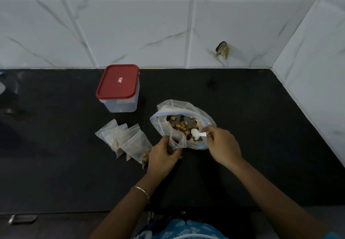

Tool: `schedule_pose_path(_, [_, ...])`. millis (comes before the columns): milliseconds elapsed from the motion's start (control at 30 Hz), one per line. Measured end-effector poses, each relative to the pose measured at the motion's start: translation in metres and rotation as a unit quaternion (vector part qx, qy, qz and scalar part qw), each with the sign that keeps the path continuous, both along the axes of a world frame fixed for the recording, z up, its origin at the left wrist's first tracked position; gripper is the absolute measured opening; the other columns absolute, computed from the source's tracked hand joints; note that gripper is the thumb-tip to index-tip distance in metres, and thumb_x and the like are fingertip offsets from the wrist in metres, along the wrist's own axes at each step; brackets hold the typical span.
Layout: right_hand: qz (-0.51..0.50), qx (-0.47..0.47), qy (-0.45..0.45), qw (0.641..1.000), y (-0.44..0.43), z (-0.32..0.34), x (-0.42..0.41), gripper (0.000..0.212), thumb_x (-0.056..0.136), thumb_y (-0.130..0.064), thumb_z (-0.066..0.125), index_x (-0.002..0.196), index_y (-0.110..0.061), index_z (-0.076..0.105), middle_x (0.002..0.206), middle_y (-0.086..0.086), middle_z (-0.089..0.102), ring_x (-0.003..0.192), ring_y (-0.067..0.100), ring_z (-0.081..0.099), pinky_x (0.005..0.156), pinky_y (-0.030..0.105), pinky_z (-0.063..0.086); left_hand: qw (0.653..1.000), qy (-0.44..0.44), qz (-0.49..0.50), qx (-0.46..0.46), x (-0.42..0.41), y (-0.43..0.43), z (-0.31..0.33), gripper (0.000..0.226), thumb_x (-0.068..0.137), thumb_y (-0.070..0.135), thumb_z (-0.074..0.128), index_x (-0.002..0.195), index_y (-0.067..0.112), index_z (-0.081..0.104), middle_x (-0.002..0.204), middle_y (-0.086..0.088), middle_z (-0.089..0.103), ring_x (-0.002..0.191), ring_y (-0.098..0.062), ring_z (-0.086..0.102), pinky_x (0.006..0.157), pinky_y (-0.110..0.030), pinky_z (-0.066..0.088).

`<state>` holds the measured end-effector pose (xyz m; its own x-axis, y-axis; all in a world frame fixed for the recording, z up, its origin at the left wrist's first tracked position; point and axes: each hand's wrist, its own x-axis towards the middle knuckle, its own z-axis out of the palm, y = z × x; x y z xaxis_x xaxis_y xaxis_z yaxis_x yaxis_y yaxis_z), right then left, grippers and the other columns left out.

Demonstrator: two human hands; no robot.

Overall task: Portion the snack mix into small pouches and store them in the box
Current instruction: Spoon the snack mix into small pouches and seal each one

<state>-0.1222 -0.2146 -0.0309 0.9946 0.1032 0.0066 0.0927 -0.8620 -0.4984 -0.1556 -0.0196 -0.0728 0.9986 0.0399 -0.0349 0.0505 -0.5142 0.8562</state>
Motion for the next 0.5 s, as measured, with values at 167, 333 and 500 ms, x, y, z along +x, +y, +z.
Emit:
schedule_pose_path(167, [-0.082, 0.138, 0.093, 0.983, 0.002, -0.008, -0.001, 0.029, 0.1, -0.018, 0.044, 0.124, -0.023, 0.06, 0.093, -0.008, 0.061, 0.07, 0.006, 0.06, 0.058, 0.023, 0.048, 0.999, 0.021, -0.021, -0.01, 0.004, 0.004, 0.003, 0.031, 0.089, 0.031, 0.065, 0.119, 0.027, 0.055, 0.093, 0.014, 0.064, 0.08, 0.002, 0.062, 0.071, -0.02, 0.054])
schedule_pose_path(333, [0.066, -0.087, -0.077, 0.991, 0.021, -0.014, -0.025, 0.032, 0.097, -0.018, 0.047, 0.128, -0.025, 0.054, 0.111, -0.005, 0.062, 0.075, 0.007, 0.061, 0.062, 0.022, 0.052, 0.997, 0.045, -0.041, -0.049, 0.007, 0.005, 0.004, 0.032, 0.091, 0.031, 0.062, 0.122, 0.028, 0.053, 0.104, 0.014, 0.064, 0.088, 0.005, 0.062, 0.071, -0.012, 0.051])
schedule_pose_path(500, [-0.003, 0.03, -0.069, 0.997, 0.037, -0.025, -0.031, 0.027, 0.099, -0.018, 0.045, 0.12, -0.022, 0.061, 0.097, -0.004, 0.067, 0.076, 0.008, 0.062, 0.062, 0.021, 0.046, 0.988, 0.077, -0.045, -0.13, 0.006, 0.001, 0.009, 0.032, 0.091, 0.029, 0.062, 0.121, 0.032, 0.052, 0.109, 0.018, 0.062, 0.096, 0.009, 0.059, 0.076, -0.01, 0.048])
